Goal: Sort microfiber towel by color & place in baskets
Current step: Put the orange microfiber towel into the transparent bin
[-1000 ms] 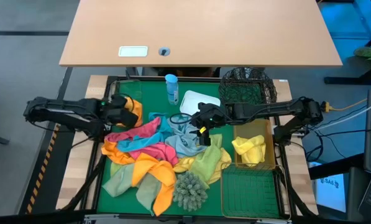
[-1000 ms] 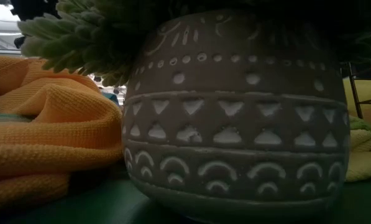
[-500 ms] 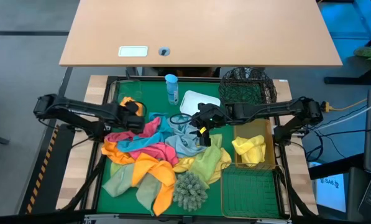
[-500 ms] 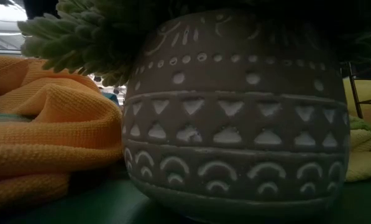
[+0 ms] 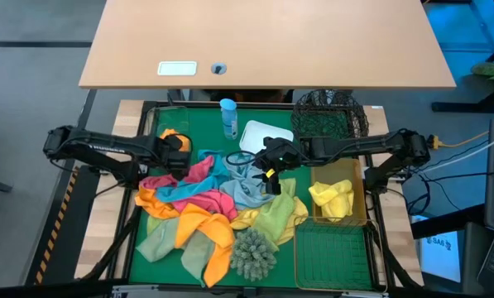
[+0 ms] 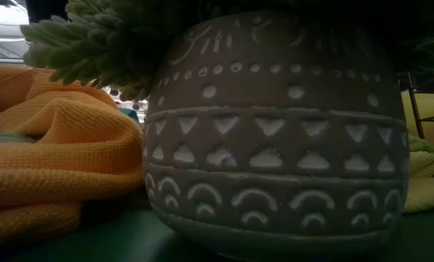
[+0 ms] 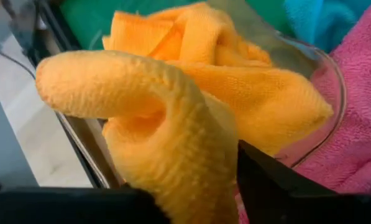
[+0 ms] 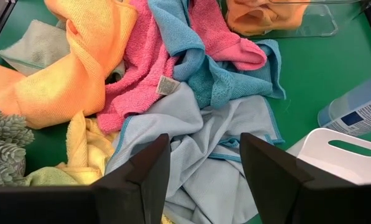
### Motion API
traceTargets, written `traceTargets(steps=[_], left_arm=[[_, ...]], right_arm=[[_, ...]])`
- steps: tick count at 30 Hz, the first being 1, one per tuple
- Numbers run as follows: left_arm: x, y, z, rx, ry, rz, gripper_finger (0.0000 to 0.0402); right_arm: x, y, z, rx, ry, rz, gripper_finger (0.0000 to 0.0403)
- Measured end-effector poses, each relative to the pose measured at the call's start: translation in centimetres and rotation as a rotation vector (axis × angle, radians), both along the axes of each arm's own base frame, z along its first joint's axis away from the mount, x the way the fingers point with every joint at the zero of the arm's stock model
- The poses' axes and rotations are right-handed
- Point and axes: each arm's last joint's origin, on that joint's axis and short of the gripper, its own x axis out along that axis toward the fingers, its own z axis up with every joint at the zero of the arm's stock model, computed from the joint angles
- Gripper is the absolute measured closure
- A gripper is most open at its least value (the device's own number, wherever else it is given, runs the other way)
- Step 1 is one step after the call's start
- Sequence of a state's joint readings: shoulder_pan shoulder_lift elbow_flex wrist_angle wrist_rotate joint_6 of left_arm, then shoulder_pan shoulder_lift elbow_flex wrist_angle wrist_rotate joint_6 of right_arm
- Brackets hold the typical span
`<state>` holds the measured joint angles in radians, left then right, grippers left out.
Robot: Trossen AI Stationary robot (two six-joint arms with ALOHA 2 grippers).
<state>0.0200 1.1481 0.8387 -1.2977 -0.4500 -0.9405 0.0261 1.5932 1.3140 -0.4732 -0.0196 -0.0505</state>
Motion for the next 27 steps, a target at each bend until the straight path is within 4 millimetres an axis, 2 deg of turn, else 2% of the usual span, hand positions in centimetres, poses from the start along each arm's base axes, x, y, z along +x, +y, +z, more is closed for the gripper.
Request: traceTargets(steps=[6, 12, 17, 27], left_arm=[[-0.2, 0.7, 0.0, -0.065, 0.000, 0.053, 0.0231], [-0.3, 1.3, 0.3, -0.114, 0.012, 0.051, 0.0214], [0.2, 1.9, 1.9, -0.106, -0.033, 0.055, 0.0216], [0.3, 3.8, 7.0, 0.007, -0.091, 0.046, 0.0218]], right_arm=[[0.0, 0.0, 0.0, 0.000, 0.000, 0.000, 0.0210], [0.0, 0.0, 0.0, 0.000, 0.000, 0.000, 0.0210], [0.0, 0.0, 0.0, 0.000, 0.000, 0.000, 0.0210], [0.0, 0.0, 0.0, 0.000, 0.000, -0.001, 0.0210]])
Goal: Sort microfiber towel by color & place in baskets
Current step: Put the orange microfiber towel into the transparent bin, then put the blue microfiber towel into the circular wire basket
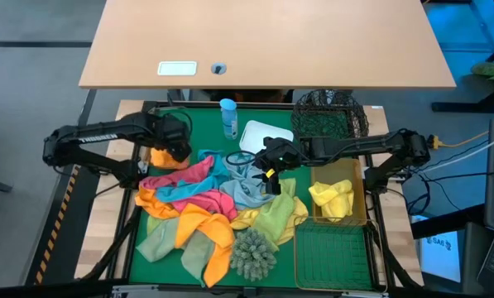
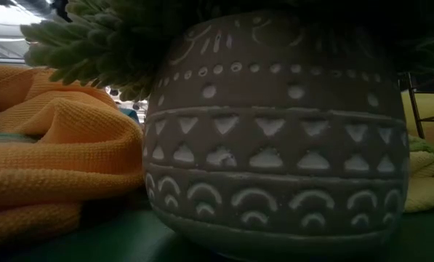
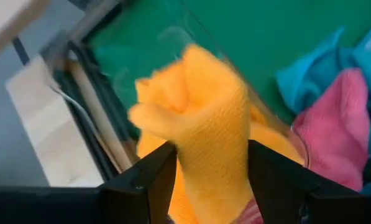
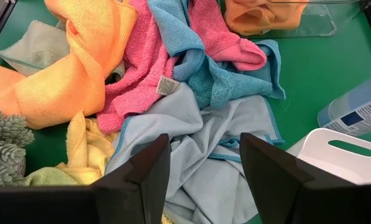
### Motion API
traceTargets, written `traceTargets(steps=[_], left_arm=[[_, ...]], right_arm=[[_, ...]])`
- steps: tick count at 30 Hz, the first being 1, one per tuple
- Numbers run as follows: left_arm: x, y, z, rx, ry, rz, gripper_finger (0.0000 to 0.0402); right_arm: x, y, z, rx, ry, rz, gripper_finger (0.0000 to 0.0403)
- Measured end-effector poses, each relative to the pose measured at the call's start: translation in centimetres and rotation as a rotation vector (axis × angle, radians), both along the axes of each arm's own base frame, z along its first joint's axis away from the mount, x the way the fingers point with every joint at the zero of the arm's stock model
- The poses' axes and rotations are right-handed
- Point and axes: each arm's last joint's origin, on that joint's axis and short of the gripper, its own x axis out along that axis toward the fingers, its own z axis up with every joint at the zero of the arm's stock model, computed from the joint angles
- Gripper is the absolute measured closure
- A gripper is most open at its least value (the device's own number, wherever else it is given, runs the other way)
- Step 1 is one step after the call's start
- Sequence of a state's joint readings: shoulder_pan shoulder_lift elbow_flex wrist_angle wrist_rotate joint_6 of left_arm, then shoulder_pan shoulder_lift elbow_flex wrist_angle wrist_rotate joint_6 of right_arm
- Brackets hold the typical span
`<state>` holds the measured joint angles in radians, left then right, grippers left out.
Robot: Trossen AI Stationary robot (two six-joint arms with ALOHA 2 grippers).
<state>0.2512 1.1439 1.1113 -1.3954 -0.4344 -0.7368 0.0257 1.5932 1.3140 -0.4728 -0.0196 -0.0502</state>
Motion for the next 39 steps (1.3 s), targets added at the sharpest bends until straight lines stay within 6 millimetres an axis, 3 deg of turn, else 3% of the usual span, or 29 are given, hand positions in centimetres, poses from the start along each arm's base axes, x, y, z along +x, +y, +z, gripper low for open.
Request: traceTargets(steps=[11, 16, 25, 31, 39], left_arm=[[-0.9, 1.9, 6.6, 0.154, -0.112, 0.005, 0.0216], [-0.6, 1.6, 7.6, 0.103, -0.203, -0.025, 0.0216], [2.3, -1.7, 4.6, -0.143, -0.312, -0.284, 0.0215], [4.4, -4.1, 1.6, -0.168, -0.395, -0.424, 0.0215], [5.4, -6.3, -2.3, -0.199, -0.446, -0.478, 0.0215]], right_arm=[[0.0, 0.0, 0.0, 0.000, 0.000, 0.000, 0.0210], [0.0, 0.0, 0.0, 0.000, 0.000, 0.000, 0.0210], [-0.1, 0.0, -0.1, 0.000, 0.014, 0.000, 0.0210], [-0.2, 0.0, -0.2, 0.000, 0.027, 0.000, 0.0210], [-0.2, 0.0, -0.2, -0.001, 0.027, 0.000, 0.0210]])
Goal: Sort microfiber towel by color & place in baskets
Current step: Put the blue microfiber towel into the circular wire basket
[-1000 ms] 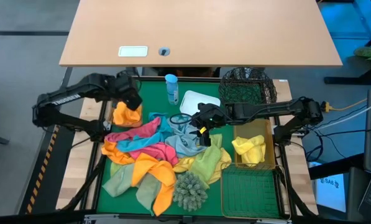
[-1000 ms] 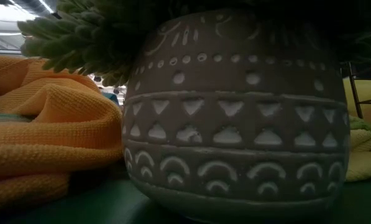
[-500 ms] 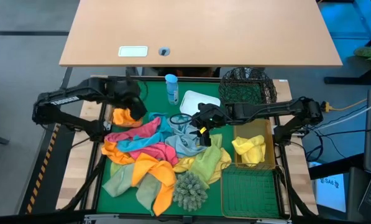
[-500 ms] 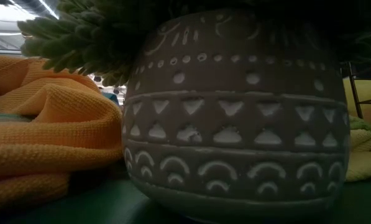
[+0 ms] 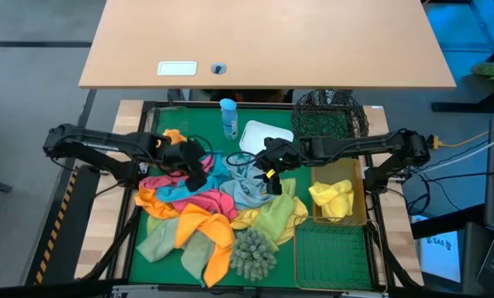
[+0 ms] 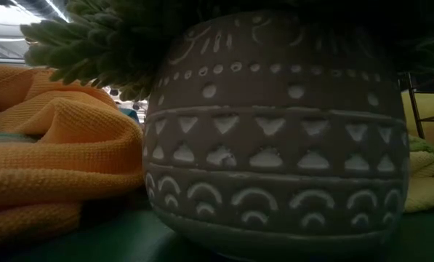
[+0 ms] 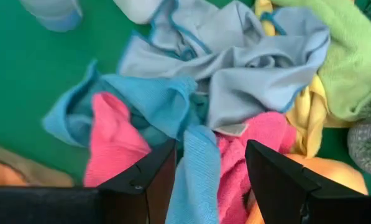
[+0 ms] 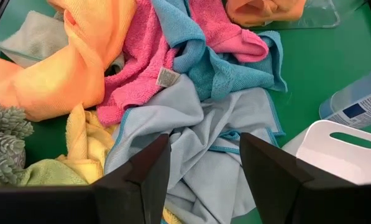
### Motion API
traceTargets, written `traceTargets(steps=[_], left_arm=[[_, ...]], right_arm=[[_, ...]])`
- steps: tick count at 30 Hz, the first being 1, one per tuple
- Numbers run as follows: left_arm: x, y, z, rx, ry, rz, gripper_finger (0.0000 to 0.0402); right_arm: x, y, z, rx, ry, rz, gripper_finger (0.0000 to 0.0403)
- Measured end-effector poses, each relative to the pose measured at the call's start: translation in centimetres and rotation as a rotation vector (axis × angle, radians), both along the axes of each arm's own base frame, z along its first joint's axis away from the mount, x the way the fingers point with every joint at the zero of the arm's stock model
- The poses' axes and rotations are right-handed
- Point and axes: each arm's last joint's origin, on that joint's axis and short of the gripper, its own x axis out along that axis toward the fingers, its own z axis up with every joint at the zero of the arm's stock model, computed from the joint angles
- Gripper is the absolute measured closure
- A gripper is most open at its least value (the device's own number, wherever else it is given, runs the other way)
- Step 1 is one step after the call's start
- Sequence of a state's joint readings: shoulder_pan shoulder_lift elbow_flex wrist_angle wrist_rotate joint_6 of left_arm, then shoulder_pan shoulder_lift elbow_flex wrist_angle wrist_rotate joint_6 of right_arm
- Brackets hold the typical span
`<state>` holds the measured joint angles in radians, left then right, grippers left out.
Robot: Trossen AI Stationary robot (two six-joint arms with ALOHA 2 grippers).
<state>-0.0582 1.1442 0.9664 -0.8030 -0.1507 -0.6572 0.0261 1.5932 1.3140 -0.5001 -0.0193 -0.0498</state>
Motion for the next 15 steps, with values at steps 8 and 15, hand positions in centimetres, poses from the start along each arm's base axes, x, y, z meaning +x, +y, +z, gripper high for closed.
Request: traceTargets(steps=[8, 15], left_arm=[[-0.5, -1.4, -3.8, -0.060, 0.039, 0.033, 0.0215], [-0.8, -2.1, -6.1, -0.093, 0.017, 0.044, 0.0215]], right_arm=[[0.0, 0.0, 0.0, 0.000, -0.001, 0.000, 0.0210], [0.0, 0.0, 0.0, 0.000, -0.001, 0.000, 0.0210]])
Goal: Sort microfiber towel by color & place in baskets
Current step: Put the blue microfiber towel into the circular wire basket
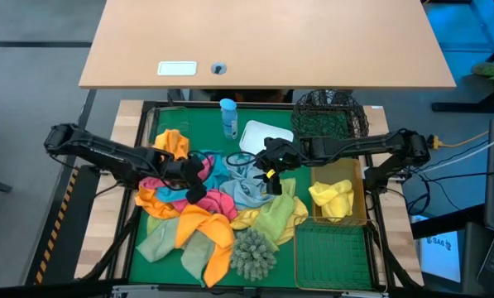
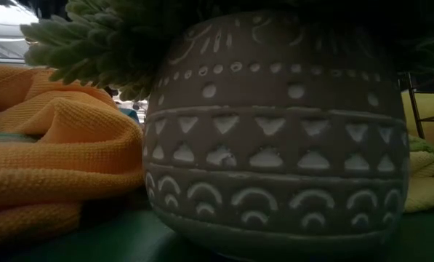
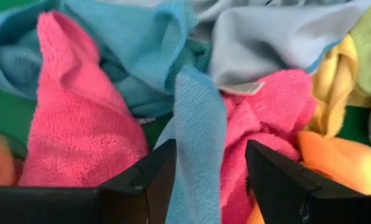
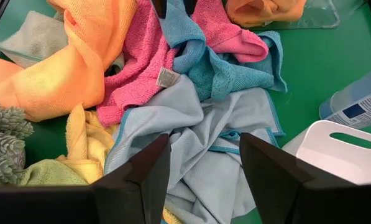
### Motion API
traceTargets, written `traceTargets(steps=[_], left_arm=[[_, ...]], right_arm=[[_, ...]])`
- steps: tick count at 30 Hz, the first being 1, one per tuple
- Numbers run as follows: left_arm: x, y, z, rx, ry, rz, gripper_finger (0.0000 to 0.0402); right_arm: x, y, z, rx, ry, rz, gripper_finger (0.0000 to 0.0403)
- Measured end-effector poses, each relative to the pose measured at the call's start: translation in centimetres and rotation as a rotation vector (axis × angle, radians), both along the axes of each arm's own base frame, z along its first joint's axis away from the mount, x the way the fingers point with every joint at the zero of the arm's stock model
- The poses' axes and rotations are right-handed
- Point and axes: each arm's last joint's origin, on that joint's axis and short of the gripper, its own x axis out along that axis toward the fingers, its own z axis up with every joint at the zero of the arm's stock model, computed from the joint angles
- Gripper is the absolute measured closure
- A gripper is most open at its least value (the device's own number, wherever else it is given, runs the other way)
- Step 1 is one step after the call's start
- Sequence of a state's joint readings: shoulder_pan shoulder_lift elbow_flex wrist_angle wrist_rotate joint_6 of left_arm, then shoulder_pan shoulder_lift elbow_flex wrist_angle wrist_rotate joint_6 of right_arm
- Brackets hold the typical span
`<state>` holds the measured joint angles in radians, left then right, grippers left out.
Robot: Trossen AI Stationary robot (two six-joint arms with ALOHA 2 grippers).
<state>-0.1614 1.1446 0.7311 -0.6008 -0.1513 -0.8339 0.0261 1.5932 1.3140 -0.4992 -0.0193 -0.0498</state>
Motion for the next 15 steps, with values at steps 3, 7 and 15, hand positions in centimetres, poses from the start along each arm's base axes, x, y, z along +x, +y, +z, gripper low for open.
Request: traceTargets(steps=[3, 7, 15], left_arm=[[-0.11, -0.04, -0.67, -0.014, -0.004, 0.019, 0.0215], [-0.16, -0.03, -1.17, -0.022, -0.014, 0.029, 0.0222], [0.33, -0.10, -0.87, -0.023, -0.077, 0.019, 0.0320]], right_arm=[[0.00, 0.00, 0.00, 0.000, 0.000, 0.000, 0.0210], [0.02, 0.00, 0.02, 0.000, -0.002, 0.000, 0.0210], [0.11, 0.01, 0.11, 0.001, -0.016, 0.000, 0.0210]])
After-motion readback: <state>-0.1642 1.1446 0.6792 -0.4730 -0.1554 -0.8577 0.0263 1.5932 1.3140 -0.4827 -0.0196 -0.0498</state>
